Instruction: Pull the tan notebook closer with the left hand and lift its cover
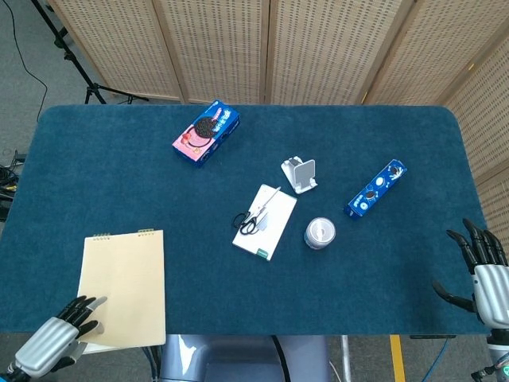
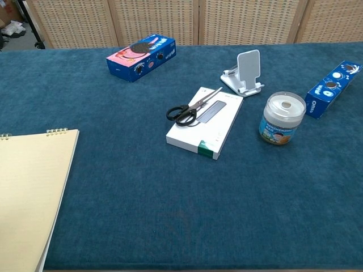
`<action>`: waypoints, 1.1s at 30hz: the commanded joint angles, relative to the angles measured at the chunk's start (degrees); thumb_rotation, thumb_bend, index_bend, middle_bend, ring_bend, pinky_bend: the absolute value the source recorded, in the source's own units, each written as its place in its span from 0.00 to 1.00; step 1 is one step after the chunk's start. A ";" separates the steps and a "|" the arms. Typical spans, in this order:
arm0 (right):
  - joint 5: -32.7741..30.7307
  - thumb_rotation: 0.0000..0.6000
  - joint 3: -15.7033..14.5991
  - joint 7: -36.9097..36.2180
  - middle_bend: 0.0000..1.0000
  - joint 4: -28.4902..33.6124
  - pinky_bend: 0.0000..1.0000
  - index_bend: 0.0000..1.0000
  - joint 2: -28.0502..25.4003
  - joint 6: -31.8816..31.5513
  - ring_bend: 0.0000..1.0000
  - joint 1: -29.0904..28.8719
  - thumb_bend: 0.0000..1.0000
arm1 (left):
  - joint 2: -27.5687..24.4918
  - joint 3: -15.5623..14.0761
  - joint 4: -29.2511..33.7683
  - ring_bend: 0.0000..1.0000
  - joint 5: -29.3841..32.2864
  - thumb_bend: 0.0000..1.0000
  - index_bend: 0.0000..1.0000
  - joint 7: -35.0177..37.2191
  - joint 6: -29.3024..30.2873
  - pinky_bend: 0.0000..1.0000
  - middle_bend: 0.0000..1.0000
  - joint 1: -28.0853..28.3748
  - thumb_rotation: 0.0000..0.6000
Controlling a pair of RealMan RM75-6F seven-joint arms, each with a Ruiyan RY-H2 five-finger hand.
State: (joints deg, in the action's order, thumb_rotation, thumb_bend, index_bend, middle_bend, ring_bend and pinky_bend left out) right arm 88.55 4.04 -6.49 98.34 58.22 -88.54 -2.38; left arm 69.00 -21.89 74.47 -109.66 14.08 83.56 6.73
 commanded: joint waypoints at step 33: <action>-0.46 1.00 0.24 -0.25 0.00 -0.13 0.00 0.13 -0.07 0.16 0.00 -0.08 0.23 | -13.48 7.09 18.32 0.00 11.72 0.65 0.88 36.03 -3.63 0.00 0.00 16.18 1.00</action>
State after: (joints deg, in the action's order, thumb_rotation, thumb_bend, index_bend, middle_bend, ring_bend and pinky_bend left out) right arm 88.08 4.28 -6.74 98.21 58.15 -88.38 -2.46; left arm 57.37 -19.00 89.57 -104.50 46.37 83.13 20.22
